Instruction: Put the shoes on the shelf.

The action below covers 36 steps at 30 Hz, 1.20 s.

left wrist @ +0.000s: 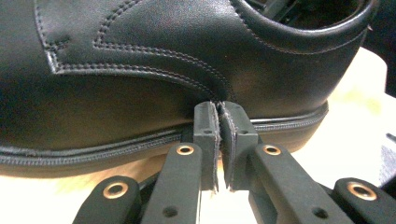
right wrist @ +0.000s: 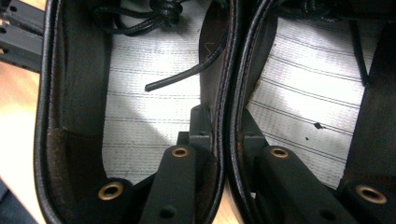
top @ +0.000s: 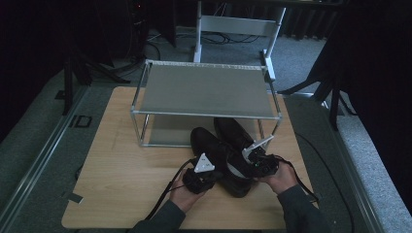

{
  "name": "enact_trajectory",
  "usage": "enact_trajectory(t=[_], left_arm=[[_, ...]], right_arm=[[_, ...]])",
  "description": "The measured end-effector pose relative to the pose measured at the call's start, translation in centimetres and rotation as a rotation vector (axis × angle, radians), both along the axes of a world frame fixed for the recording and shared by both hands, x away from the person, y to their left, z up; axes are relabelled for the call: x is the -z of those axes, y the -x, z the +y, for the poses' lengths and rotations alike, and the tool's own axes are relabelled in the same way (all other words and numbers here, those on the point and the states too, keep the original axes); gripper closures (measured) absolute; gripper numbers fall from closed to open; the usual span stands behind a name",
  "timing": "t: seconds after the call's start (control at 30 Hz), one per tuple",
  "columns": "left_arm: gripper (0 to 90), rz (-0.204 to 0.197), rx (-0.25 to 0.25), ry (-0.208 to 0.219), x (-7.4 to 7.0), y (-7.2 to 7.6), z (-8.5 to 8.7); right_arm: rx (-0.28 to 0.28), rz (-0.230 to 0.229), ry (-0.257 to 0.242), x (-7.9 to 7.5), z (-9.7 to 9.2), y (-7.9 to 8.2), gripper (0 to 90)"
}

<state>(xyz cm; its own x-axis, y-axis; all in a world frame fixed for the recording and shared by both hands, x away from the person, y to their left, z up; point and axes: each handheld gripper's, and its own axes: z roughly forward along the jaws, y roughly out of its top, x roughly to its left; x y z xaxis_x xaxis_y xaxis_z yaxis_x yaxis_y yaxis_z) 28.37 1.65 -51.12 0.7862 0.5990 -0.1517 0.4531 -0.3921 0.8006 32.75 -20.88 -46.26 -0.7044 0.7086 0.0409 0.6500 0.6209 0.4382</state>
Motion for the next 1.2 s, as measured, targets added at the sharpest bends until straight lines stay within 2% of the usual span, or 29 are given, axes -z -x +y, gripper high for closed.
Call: enact_trajectory(t=[0.33,0.57,0.8,1.07,1.2], left_arm=[[85.2,0.011,-0.076,0.005,-0.1,-1.6,0.4],[85.4,0.008,-0.11,-0.006,-0.1,-2.6,0.3],[85.6,0.008,-0.149,-0.006,0.0,-3.4,0.4],[85.7,0.007,-0.184,-0.019,0.1,-4.3,0.4],[85.8,0.003,-0.199,-0.024,0.0,-4.8,0.6]], right_arm=[[0.064,-0.023,-0.025,0.3,0.8,-1.2,81.3],[0.11,-0.046,-0.037,0.4,1.2,-1.9,81.3],[0.156,-0.075,-0.035,0.6,1.8,-2.2,81.3],[0.171,-0.126,0.003,0.5,2.7,-2.8,81.1],[0.193,-0.128,-0.012,0.6,3.0,-3.2,81.1]])
